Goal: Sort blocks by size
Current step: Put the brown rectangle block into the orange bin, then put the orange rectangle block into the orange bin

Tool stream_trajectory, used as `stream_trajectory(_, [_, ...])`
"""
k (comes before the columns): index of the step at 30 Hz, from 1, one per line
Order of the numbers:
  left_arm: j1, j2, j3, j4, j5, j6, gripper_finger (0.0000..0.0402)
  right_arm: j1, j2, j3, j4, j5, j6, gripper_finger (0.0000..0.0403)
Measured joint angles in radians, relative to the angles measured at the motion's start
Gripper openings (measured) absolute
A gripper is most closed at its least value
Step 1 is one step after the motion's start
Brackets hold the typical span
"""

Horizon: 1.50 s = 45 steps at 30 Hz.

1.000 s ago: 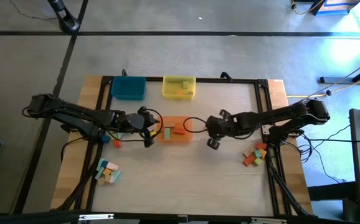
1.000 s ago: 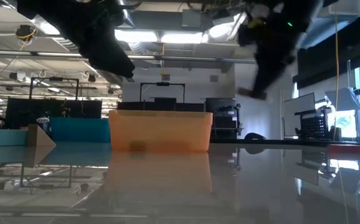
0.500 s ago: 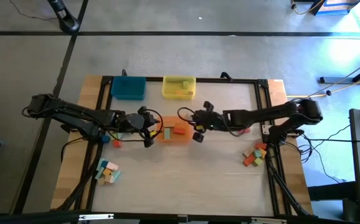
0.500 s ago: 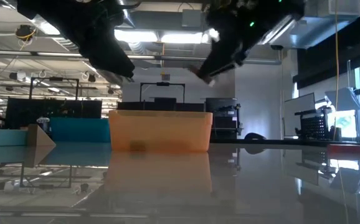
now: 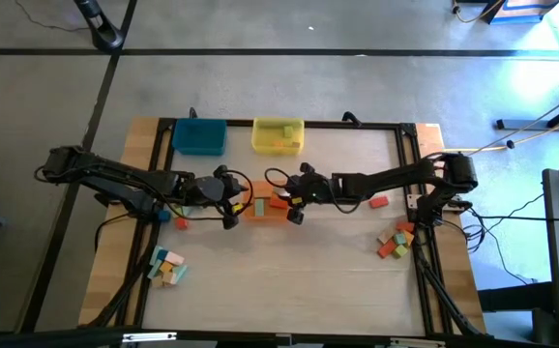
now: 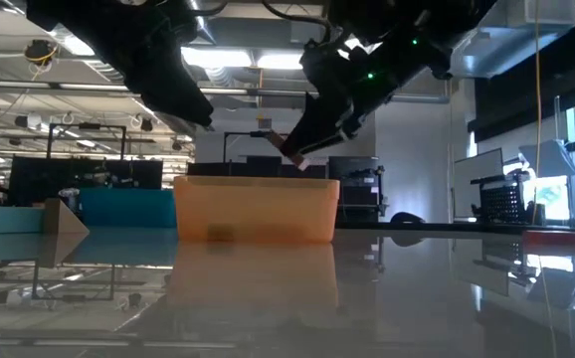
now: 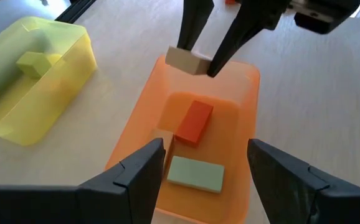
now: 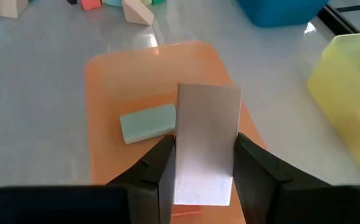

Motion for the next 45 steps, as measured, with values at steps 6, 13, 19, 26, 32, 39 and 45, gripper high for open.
stream_trajectory(6, [0.000, 0.000, 0.000, -0.005, 0.000, 0.000, 0.0219, -0.005, 0.034, 0.000, 0.091, 0.008, -0.027, 0.0128])
stream_trajectory(13, [0.000, 0.000, 0.000, -0.006, 0.000, -0.001, 0.0219, -0.006, 0.034, 0.000, 0.098, 0.008, -0.042, 0.0129])
stream_trajectory(19, [0.000, 0.000, 0.000, -0.006, 0.000, -0.002, 0.0219, -0.005, 0.046, 0.000, 0.097, 0.009, -0.044, 0.0147])
stream_trajectory(26, [0.000, 0.000, 0.000, -0.009, 0.000, -0.002, 0.0219, -0.005, 0.063, 0.001, 0.103, 0.009, -0.045, 0.0249])
stream_trajectory(32, [0.000, 0.000, 0.000, -0.010, 0.000, -0.002, 0.0219, -0.002, 0.011, 0.000, 0.026, 0.010, -0.061, 0.0306])
stream_trajectory(39, [-0.001, 0.000, -0.001, -0.016, 0.000, -0.010, 0.0219, 0.003, -0.212, 0.001, -0.295, 0.080, 0.017, 0.0314])
stream_trajectory(45, [-0.001, 0.000, -0.001, -0.023, 0.000, -0.019, 0.0219, 0.002, -0.393, 0.001, -0.697, 0.203, 0.252, 0.0314])
